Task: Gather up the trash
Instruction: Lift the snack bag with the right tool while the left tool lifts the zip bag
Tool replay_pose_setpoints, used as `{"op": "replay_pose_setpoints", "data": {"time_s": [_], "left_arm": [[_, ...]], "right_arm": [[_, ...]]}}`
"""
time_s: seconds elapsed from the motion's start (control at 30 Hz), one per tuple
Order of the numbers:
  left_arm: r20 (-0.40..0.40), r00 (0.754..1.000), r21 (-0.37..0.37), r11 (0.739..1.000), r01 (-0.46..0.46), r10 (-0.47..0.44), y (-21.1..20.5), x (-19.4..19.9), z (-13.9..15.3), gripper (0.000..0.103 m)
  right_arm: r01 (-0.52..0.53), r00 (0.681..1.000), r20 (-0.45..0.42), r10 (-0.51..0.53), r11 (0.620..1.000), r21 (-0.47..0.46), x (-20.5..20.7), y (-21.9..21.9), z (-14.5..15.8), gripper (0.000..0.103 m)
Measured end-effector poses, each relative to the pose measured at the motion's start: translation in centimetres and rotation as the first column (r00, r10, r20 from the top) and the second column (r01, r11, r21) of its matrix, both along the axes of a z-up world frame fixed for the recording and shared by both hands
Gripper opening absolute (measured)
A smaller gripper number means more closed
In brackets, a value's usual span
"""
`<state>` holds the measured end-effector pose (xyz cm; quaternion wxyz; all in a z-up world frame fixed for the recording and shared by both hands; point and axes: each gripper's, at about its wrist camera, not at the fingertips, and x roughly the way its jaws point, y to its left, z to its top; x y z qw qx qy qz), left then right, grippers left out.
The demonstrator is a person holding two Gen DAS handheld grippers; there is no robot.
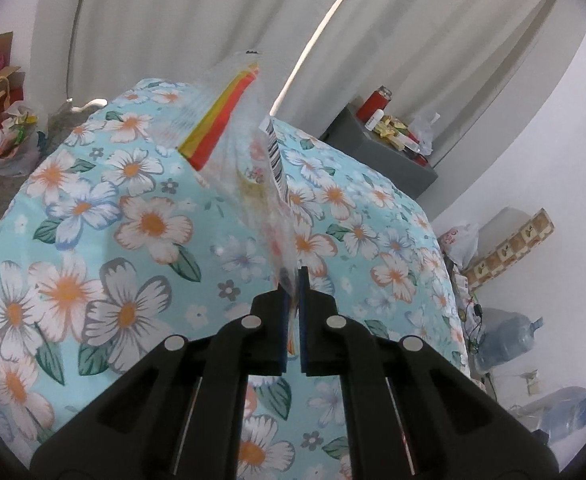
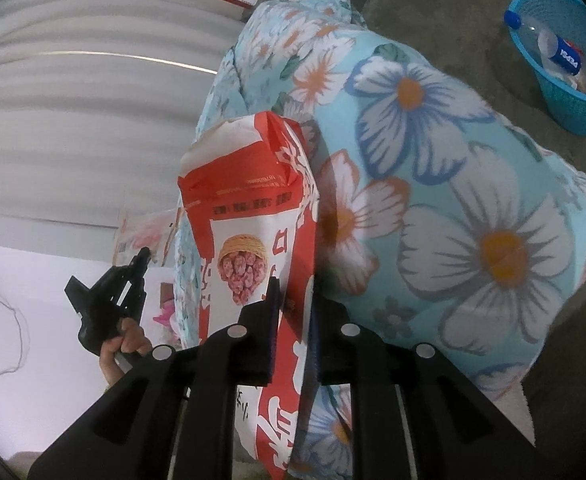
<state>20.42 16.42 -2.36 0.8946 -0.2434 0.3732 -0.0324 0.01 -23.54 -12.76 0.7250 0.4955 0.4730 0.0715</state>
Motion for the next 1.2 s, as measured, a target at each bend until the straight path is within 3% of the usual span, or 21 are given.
{"op": "replay_pose_setpoints", "data": {"time_s": [0.37,0.83,0.97,1.2], "left_arm": [[0.026,1.0,0.003,1.0,0.008,-0.008,-0.3,-0.2,0.4,0.002],[0.038,0.999,0.004,1.0,0.009,-0.01,-0.5,-0.7,0.7,0.002],[0.053,0.999,0.017,1.0,0.012,-0.013,-0.6,-1.1,1.2,0.002],[0.125,0.989,0.066,0.995,0.073,-0.08,-3.1,-1.4,4.2,0.002]], "right_arm": [[0.032,0.999,0.006,-0.033,0.999,0.019,0.9,0.4,-1.1,0.015],[0.009,0.999,0.033,-0.006,0.996,-0.084,1.5,1.9,-0.4,0.014],[0.009,0.997,0.076,-0.003,0.997,-0.081,1.4,2.0,0.3,0.006],[0.006,0.987,0.159,0.001,0.999,-0.038,1.1,1.3,1.8,0.003]]}}
